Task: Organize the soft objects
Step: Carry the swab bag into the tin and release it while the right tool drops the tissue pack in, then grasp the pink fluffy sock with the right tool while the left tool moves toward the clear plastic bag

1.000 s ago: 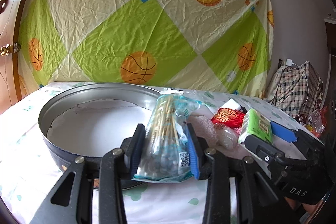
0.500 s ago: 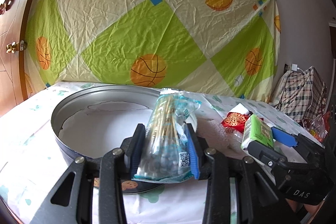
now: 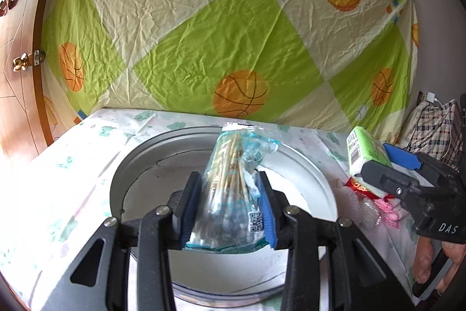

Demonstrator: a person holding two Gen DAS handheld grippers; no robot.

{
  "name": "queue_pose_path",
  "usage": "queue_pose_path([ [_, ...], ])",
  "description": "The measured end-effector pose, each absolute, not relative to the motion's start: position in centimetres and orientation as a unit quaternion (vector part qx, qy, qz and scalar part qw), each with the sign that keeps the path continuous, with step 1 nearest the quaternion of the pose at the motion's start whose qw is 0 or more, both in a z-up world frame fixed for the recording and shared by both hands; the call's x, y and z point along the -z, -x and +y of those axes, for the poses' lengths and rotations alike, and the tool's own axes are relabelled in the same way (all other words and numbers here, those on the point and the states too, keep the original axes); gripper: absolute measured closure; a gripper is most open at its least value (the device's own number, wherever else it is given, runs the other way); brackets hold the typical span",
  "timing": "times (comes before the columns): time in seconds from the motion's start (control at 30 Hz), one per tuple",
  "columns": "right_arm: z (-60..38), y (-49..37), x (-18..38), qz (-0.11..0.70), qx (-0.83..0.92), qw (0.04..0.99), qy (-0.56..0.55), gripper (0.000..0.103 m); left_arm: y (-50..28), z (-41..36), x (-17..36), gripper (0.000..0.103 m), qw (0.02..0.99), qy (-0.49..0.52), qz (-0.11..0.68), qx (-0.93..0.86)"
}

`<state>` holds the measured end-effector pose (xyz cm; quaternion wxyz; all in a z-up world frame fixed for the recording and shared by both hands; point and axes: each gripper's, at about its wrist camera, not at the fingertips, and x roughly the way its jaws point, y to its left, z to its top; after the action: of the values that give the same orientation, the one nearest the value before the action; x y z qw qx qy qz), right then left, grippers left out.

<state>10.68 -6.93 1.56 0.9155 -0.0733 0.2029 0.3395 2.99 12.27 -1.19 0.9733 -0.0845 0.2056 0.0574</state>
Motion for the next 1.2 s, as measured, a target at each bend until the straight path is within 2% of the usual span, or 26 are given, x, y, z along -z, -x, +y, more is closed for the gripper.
queue_pose_path([
  [0.4,-0.1,-18.0,1.3,0.293,-0.357,0.880,0.111,0.023,-9.3,18.3,2.0,0.066,0.946,0.090,0.299,-0.094],
  [0.8,2.0,-20.1,2.4,0.335,-0.356,0.863,0.129,0.023,-12.2,19.4,3.7,0.064,0.920,0.078,0.371,-0.098],
  [0.93,2.4,-19.7,2.6,0.332,-0.353,0.863,0.139,0.022,-12.4,19.3,3.6,0.058,0.919,0.070,0.374,-0.100],
  [0.97,2.4,-19.6,2.6,0.330,-0.351,0.865,0.141,0.022,-12.3,19.2,3.5,0.053,0.920,0.067,0.373,-0.102],
  [1.03,1.9,-19.3,2.5,0.326,-0.348,0.868,0.137,0.020,-12.2,19.0,3.3,0.035,0.921,0.060,0.369,-0.110],
  [1.1,0.6,-18.7,2.0,0.318,-0.345,0.874,0.124,0.019,-11.7,18.9,3.0,0.029,0.923,0.058,0.361,-0.118],
  [1.2,-2.5,-17.2,1.1,0.300,-0.343,0.884,0.106,0.019,-10.2,18.2,2.1,0.027,0.933,0.061,0.334,-0.119],
])
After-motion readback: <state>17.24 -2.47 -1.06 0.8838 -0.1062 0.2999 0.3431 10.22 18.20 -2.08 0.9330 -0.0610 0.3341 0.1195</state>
